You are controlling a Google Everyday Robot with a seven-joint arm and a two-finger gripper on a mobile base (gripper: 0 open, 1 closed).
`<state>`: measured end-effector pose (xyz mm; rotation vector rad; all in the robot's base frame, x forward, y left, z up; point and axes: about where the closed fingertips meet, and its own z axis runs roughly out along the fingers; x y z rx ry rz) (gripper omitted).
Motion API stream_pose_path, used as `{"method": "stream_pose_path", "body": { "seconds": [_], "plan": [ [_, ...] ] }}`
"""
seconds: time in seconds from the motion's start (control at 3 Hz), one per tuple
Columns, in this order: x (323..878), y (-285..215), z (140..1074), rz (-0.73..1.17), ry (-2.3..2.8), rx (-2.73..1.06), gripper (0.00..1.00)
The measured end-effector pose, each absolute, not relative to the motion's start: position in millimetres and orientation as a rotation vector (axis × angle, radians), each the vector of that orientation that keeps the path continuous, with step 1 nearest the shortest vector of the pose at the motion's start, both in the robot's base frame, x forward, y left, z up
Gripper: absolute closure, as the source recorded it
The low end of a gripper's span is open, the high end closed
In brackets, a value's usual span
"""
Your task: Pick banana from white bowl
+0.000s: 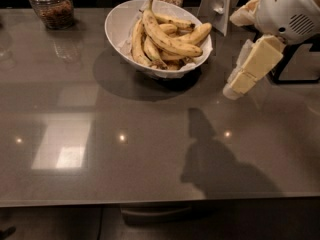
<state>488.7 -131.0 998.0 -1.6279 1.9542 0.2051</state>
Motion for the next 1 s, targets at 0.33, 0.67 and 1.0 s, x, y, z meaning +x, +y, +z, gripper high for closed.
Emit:
{"method": "stream_pose_path", "body": {
  "seconds": [0.33,0.67,1.0],
  "plan": [
    [514,-106,1000,0.271,1.9,-1.588,0.0],
    [538,-92,1005,0.283,1.858,-1.55,0.0],
    [561,-80,1007,0.299,1.823,-1.51,0.0]
  ]
}}
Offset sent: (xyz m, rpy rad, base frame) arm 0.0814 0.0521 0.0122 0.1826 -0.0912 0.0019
